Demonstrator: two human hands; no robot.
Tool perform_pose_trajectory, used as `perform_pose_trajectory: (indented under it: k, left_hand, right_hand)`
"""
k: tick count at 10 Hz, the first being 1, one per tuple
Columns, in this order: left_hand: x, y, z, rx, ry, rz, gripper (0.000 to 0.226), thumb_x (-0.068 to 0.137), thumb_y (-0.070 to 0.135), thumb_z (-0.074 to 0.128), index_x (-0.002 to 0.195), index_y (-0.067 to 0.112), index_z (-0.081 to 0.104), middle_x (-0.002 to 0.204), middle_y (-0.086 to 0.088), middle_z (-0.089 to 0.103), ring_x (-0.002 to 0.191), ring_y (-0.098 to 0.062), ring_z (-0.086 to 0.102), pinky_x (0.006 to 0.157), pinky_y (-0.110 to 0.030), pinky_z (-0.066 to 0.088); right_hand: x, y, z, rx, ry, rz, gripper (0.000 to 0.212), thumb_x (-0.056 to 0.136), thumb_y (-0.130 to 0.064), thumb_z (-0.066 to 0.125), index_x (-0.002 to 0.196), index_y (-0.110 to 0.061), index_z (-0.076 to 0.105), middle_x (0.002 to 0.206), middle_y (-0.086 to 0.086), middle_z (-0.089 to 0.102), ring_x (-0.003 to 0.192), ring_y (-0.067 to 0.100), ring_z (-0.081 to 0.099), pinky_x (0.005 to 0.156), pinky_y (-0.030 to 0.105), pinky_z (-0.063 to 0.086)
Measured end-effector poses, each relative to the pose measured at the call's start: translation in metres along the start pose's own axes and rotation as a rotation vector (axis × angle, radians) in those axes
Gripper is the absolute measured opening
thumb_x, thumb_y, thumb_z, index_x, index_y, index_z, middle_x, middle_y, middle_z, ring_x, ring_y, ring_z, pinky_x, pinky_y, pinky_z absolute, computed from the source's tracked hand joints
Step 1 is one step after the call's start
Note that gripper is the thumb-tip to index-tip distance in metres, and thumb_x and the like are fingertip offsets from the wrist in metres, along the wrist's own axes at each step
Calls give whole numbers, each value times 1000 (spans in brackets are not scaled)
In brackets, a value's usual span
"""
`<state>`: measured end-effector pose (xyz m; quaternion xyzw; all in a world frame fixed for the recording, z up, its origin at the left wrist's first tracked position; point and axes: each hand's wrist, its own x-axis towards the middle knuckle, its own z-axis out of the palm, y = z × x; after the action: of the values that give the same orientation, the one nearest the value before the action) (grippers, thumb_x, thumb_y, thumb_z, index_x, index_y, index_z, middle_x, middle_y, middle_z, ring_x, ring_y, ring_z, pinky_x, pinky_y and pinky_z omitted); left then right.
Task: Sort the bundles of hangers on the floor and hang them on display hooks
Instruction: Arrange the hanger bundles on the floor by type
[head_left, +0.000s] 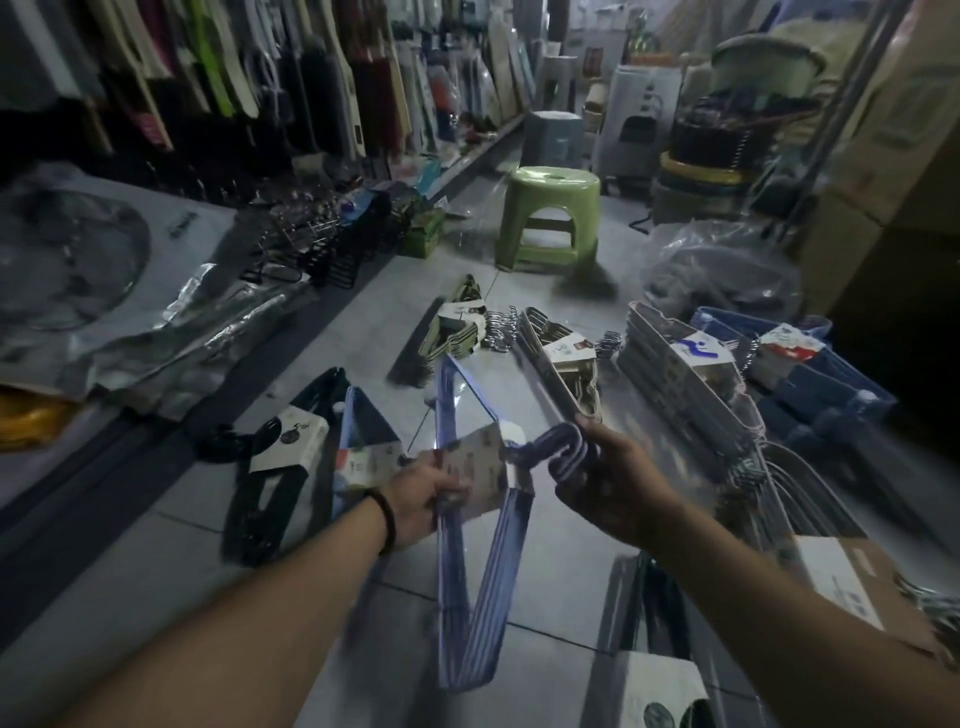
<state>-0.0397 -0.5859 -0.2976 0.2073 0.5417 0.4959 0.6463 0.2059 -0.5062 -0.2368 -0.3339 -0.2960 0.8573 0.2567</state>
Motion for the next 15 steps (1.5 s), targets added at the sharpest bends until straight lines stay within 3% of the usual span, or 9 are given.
perform_pose_trajectory:
  k: [2, 4, 5, 7, 8, 10, 12, 14, 15]
  left_hand:
    - [-2, -43, -11, 181, 190, -49, 46, 95, -13, 59, 133, 13, 60, 120, -14, 70, 106, -33, 68, 74, -41, 61]
    - [9, -76, -7, 462, 169, -67, 42, 93, -14, 63, 130, 4, 60, 121, -18, 71, 110, -33, 70, 91, -43, 61]
    - [21, -81, -1, 597, 218, -6, 47, 93, -7, 67, 135, 12, 58, 126, -15, 70, 111, -29, 69, 90, -37, 61]
    - [24, -67, -18, 1145, 516, 159, 42, 93, 27, 69, 134, 25, 59, 134, -2, 55, 123, -25, 57, 94, -30, 55]
    - [25, -64, -39, 1346, 672, -78, 68, 90, 20, 67, 151, 15, 37, 154, -16, 38, 140, -38, 41, 115, -46, 42]
    - [28, -81, -76, 1507, 569, -366, 60, 95, 24, 60, 149, 8, 39, 144, -18, 54, 128, -35, 58, 102, -44, 54]
    - [34, -66, -83, 1606, 538, -368, 40, 103, 18, 56, 141, 5, 58, 143, -13, 61, 131, -29, 60, 104, -34, 49]
    - [20, -31, -77, 1459, 646, -343, 51, 94, 33, 64, 139, 11, 56, 142, -16, 58, 126, -35, 59, 101, -42, 55]
    - [11, -11, -77, 1142, 667, -241, 40, 89, 16, 69, 126, 4, 62, 118, -20, 69, 101, -39, 69, 78, -47, 65]
  right_hand:
    - [5, 47, -37, -544, 415, 444, 84, 103, -68, 26, 110, 5, 67, 96, 22, 67, 91, 38, 70, 79, 46, 60]
    - [-2, 93, -60, -574, 513, 518, 63, 105, -54, 48, 128, 5, 44, 100, 27, 61, 86, 41, 71, 84, 47, 63]
    - [1, 99, -66, -664, 556, 364, 44, 107, -34, 53, 126, 6, 51, 90, 10, 60, 78, 20, 65, 68, 25, 61]
    - [4, 100, -47, -1292, 580, 359, 44, 100, -39, 61, 131, -9, 68, 118, 10, 67, 111, 23, 67, 82, 23, 46]
    - [13, 101, -67, -1326, 599, 389, 36, 104, -24, 60, 132, -2, 64, 98, 8, 61, 84, 16, 63, 68, 10, 50]
    - [33, 99, -98, -1566, 524, 352, 22, 94, -17, 67, 111, -4, 72, 97, 5, 69, 99, 31, 73, 77, 31, 58]
    - [33, 86, -78, -1579, 607, 320, 12, 91, -15, 72, 89, -6, 63, 85, 11, 70, 60, 20, 73, 50, 29, 59]
    - [40, 77, -53, -1615, 608, 127, 20, 88, -27, 62, 99, -11, 63, 102, 12, 67, 85, 28, 65, 69, 31, 52]
    - [42, 68, -35, -1565, 584, 21, 36, 92, -33, 62, 123, -15, 64, 122, 12, 67, 102, 30, 64, 82, 33, 53]
